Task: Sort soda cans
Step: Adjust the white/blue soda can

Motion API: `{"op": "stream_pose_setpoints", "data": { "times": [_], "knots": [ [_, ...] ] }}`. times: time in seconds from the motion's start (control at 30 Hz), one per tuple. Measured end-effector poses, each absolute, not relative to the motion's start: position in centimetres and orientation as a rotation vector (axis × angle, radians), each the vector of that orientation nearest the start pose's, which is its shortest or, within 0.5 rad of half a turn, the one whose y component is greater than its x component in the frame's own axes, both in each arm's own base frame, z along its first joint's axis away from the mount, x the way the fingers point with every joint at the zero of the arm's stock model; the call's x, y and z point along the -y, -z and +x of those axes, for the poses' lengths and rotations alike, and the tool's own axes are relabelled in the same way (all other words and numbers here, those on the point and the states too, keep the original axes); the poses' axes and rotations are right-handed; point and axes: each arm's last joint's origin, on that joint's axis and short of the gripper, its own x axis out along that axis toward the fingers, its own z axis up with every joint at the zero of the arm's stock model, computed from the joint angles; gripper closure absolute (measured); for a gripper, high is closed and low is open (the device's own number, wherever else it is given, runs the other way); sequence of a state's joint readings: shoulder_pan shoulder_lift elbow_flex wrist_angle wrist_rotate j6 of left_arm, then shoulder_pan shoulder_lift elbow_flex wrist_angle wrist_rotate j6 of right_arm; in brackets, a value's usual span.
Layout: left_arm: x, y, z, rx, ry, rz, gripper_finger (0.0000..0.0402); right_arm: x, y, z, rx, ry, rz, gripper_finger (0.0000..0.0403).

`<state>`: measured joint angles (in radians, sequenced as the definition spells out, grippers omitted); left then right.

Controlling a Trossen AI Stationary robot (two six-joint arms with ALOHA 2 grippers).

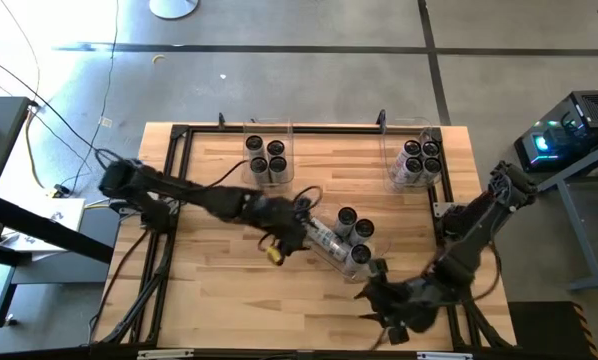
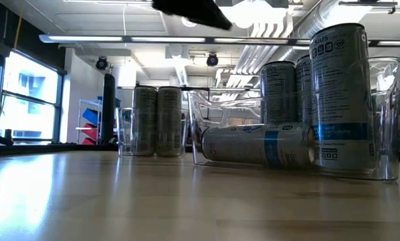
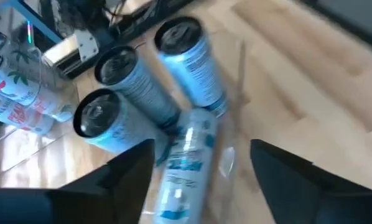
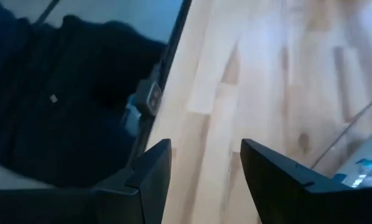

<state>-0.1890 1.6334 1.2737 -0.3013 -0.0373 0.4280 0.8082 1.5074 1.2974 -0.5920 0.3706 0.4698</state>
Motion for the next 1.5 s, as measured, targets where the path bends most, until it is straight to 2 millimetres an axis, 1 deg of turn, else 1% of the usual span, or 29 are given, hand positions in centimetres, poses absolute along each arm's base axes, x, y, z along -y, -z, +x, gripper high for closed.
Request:
{"op": "stream_pose_setpoints", "data": {
  "times": [0.1, 0.2, 0.33, 0.53, 0.6, 0.7, 0.9, 0.97, 1.13, 1.3, 1.37, 1.5],
  "knots": [
    [5.3, -27.0, 38.1, -0.688, 0.308, 0.530, 0.0111, -23.3, -30.9, 22.0, -0.681, -0.174, -0.036, 0.0215],
    [4.3, -25.6, 40.1, -0.824, 0.348, 0.591, 0.0095, -23.7, -31.0, 21.4, -0.629, -0.115, -0.062, 0.0215],
    [3.4, -23.4, 42.1, -0.961, 0.406, 0.643, 0.0096, -24.1, -31.1, 21.0, -0.596, -0.092, -0.076, 0.0215],
    [1.8, -20.7, 44.2, -1.075, 0.411, 0.620, 0.0117, -24.0, -31.1, 21.1, -0.587, -0.084, -0.071, 0.0215],
    [1.3, -19.8, 44.6, -1.104, 0.413, 0.603, 0.0123, -24.0, -31.0, 21.1, -0.591, -0.084, -0.075, 0.0215],
    [0.9, -19.1, 44.7, -1.125, 0.426, 0.610, 0.0130, -24.0, -31.0, 21.1, -0.589, -0.085, -0.073, 0.0215],
    [1.0, -18.5, 44.8, -1.129, 0.474, 0.630, 0.0133, -24.0, -31.1, 21.2, -0.588, -0.083, -0.075, 0.0215],
    [1.1, -18.8, 44.7, -1.124, 0.473, 0.643, 0.0133, -23.9, -31.0, 21.2, -0.586, -0.080, -0.077, 0.0215],
    [1.0, -20.1, 44.4, -1.093, 0.433, 0.672, 0.0133, -23.9, -31.0, 21.2, -0.585, -0.076, -0.082, 0.0215],
    [1.1, -21.9, 44.3, -1.045, 0.369, 0.718, 0.0133, -23.9, -31.0, 21.2, -0.584, -0.070, -0.083, 0.0215],
    [1.2, -21.8, 44.6, -1.022, 0.355, 0.709, 0.0133, -23.9, -31.0, 21.2, -0.584, -0.069, -0.081, 0.0215],
    [1.9, -20.3, 45.1, -1.020, 0.435, 0.765, 0.0133, -23.9, -31.0, 21.1, -0.585, -0.070, -0.087, 0.0214]
  ]
}}
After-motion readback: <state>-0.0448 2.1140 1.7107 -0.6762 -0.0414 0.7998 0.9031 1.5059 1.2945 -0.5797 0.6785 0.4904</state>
